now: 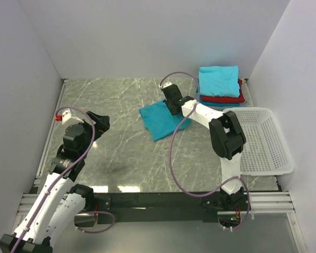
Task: Fold and stack the t-shirts
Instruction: Neatly place the folded tshirt to the corner
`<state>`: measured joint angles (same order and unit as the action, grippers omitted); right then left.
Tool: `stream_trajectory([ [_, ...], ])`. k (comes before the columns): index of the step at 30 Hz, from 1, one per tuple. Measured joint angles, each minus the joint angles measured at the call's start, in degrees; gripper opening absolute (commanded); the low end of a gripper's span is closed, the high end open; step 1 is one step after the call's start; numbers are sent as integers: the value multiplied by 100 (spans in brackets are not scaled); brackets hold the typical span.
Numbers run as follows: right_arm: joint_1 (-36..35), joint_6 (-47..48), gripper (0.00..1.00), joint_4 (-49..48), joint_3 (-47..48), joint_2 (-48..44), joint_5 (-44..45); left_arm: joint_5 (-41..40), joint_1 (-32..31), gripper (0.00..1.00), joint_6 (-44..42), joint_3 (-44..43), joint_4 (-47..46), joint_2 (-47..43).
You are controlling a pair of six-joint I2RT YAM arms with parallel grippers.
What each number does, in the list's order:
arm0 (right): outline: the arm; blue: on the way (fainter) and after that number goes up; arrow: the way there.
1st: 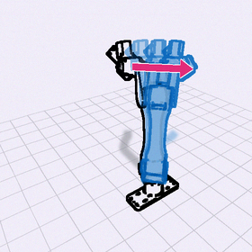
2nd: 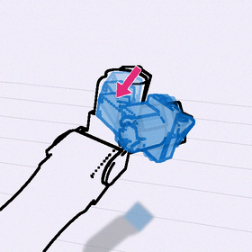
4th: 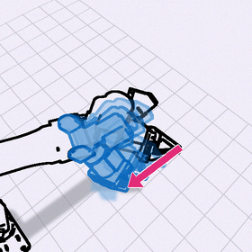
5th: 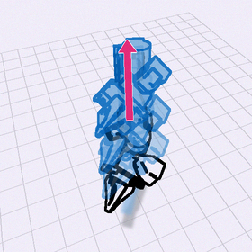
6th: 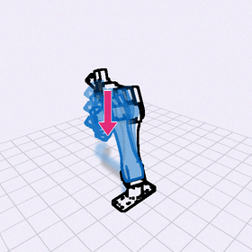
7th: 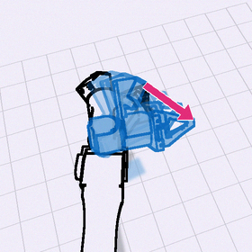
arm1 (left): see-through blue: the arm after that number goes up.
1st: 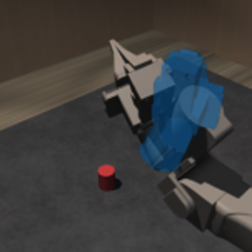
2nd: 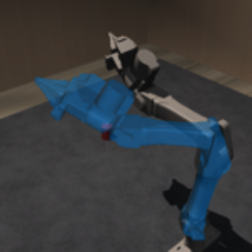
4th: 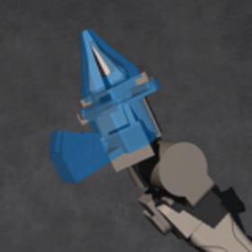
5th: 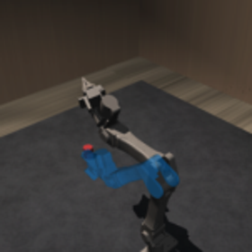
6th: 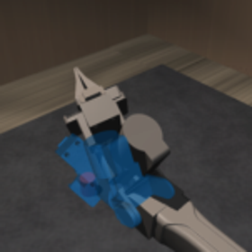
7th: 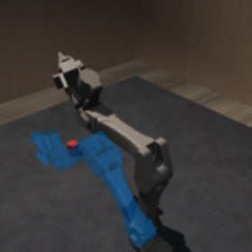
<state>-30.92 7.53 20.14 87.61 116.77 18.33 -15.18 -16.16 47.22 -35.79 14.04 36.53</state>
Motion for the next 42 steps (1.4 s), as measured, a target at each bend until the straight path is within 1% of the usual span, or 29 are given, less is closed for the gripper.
stream_trajectory([
  [5, 151, 437, 0, -101, 201, -2, 756, 111, 0, 100, -7, 59, -146, 66],
  [10, 323, 723, 0, -262, 317, -9, 1246, 96, 0, 99, -2, 144, -188, -4],
  [17, 595, 999, 0, -575, 627, -66, 1685, -144, 0, 99, 4, 188, -227, -258],
  [23, 686, 1287, 0, -817, 898, -103, 1849, -330, -4, 99, 26, 188, -221, -173],
  [27, 713, 1394, 0, -804, 1377, -37, 1939, -468, -4, 99, 31, 188, -219, -35],
  [31, 728, 1506, 0, -782, 2291, 334, 2170, -581, -4, 99, 28, 188, -219, -24],
  [33, 741, 1602, 0, -824, 2579, 503, 2319, -621, -4, 100, 28, 188, -219, -33],
  [42, 894, 1805, 0, -728, 3038, 802, 2632, -721, -4, 99, 28, 188, -219, -50],
])
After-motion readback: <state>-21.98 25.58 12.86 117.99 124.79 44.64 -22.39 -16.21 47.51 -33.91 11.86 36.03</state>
